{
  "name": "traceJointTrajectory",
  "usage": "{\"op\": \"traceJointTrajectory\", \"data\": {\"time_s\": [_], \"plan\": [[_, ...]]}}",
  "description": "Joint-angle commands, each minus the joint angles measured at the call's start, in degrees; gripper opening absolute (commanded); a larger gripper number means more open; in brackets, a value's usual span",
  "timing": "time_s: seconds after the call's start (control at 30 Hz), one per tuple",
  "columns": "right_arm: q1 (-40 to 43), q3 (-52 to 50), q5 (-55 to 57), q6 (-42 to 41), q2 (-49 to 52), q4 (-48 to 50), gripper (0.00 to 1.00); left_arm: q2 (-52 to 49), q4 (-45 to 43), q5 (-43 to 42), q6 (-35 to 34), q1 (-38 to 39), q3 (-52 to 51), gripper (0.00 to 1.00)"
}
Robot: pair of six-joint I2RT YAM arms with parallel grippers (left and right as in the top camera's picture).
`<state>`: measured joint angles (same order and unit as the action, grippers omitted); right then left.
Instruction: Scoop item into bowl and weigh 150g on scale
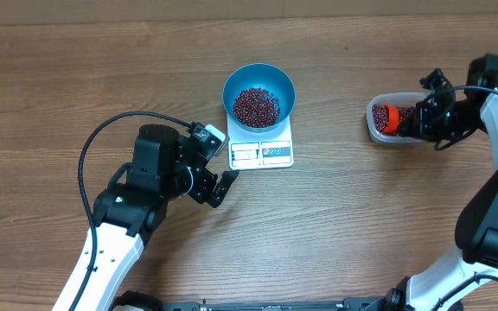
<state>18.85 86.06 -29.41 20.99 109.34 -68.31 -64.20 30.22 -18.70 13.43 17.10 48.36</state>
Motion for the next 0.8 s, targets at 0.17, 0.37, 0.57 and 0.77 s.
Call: {"op": "traceJointTrajectory", "data": {"time_s": [0.17, 0.37, 0.57, 0.77], "plan": [[-0.13, -3.63, -8.24, -0.20, 1.29, 0.79, 0.04, -0.31, -0.07, -0.39, -0.79, -0.31, -0.24, 1.00], [2.58, -3.63, -13.46, -1.73, 1.29, 0.87, 0.04, -0.31, -0.07, -0.39, -0.79, -0.31, -0.24, 1.00], [6.97, -3.65, -16.98, -1.75, 1.29, -0.66, 0.04, -0.31, -0.07, -0.39, -0.79, -0.31, -0.24, 1.00], [11.02, -4.85, -19.82, -1.70, 1.29, -0.81, 0.04, -0.31, -0.07, -0.39, -0.79, -0.31, -0.24, 1.00]]}}
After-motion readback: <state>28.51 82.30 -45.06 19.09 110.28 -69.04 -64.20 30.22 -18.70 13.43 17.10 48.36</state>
